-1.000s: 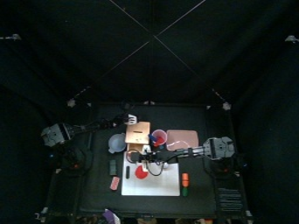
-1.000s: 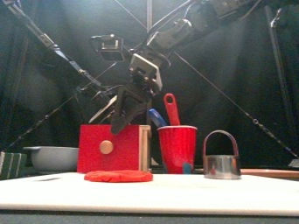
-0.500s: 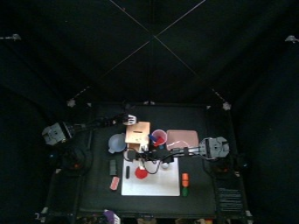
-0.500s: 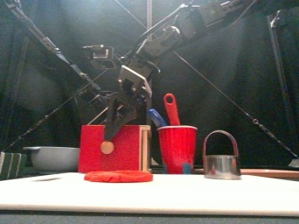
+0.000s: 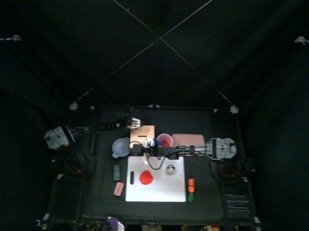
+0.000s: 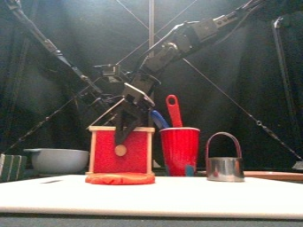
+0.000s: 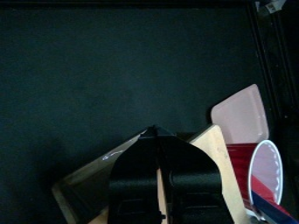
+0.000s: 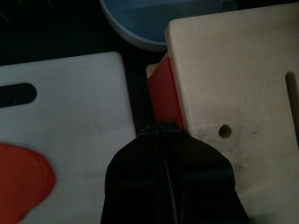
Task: Get the cutter from the drawer then cut the dough then place the extra dough in the bowl
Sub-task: Shut the drawer
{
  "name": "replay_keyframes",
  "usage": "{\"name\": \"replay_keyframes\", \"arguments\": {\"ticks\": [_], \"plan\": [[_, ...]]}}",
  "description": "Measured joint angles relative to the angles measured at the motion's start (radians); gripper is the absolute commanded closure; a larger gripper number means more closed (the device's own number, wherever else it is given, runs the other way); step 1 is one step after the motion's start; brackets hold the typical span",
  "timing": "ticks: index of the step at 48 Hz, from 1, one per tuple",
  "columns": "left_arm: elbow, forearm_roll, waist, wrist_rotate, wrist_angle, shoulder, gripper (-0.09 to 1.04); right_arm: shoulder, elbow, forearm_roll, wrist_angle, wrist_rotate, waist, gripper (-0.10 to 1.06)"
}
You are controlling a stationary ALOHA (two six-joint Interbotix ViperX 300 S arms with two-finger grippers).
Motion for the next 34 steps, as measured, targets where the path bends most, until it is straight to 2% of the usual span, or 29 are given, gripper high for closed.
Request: {"name": "replay_keyframes", "arguments": {"ticks": [24, 29, 34], "plan": [[0.0, 0.0, 0.005, 0.0, -0.003, 0.0, 0.69, 0.041, -0.089, -0.017, 0.025, -0.003, 0.002, 0.54], [0.008, 0.002, 0.005, 0.002, -0.034, -0.003, 0.69, 0.038, -0.097, -0.023, 0.025, -0.017, 0.028, 0.54], [0.029, 0.017, 0.002, 0.002, -0.086, -0.035, 0.69, 0.006, -0.098, -0.026, 0.018, -0.006, 0.066, 0.54]]}}
